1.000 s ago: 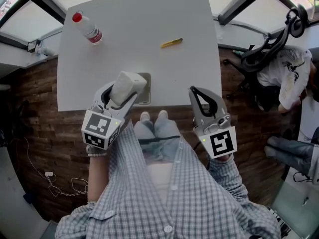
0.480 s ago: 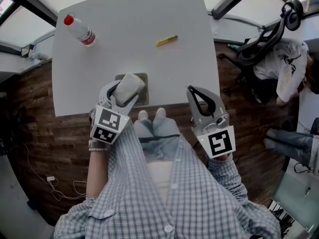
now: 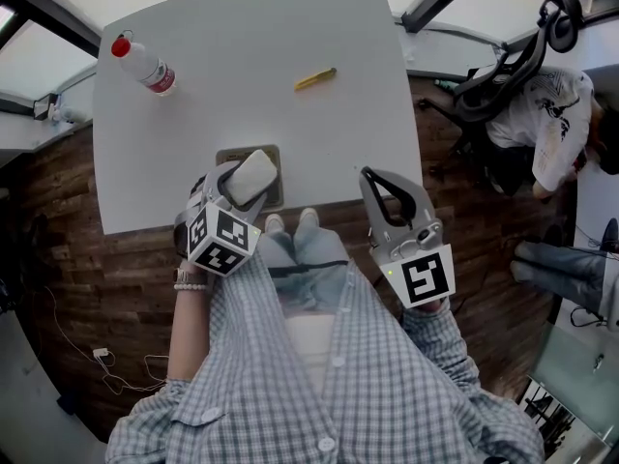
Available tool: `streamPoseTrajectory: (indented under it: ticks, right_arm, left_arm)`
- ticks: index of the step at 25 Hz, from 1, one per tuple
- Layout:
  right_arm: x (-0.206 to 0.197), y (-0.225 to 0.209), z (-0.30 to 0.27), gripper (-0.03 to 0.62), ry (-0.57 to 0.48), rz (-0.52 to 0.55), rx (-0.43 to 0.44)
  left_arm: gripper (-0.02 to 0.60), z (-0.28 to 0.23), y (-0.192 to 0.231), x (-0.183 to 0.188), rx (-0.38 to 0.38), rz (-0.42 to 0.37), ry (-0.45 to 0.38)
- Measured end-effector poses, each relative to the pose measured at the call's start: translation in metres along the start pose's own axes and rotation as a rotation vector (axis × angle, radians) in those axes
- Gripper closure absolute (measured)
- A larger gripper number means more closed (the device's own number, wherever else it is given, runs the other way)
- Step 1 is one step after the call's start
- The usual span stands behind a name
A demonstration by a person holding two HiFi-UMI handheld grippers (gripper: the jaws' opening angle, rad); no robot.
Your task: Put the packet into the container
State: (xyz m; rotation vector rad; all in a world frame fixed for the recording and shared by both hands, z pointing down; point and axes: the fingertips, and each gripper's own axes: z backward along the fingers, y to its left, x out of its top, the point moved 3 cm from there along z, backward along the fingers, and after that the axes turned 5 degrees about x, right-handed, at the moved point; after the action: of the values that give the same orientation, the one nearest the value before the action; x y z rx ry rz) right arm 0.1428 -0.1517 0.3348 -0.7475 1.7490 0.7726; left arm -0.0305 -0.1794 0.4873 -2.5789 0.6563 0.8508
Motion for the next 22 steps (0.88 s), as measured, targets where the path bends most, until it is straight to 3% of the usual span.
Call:
streamPoseTrajectory:
  ticks: [4, 14, 19, 22]
  right_arm:
    - [-0.0022, -0.0005, -0.0002, 0.592, 0.014, -0.002, 0.008]
    - [-0.0011, -0.0004, -0.0024, 0.592, 0.013, -0.001, 0.025]
    - [-0.0001, -0.0006, -0.0028, 0.592, 0.01, 0.004, 0.026]
    - [-0.0002, -0.001, -0.0034, 0.592, 0.003, 0.003, 0.028]
  left_arm:
    - [0.296, -0.0028, -0.0017, -0.0009, -0.004, -0.044, 0.015]
    - [0.285, -0.0034, -0.004, -0.0002, -0.011, -0.027, 0.009]
    - [0.284, 0.0018, -0.0012, 0.0035, -0.019, 0.022, -0.01]
    - [0.281, 0.0065, 0.0003, 0.0068, -0.002, 0.003, -0.019]
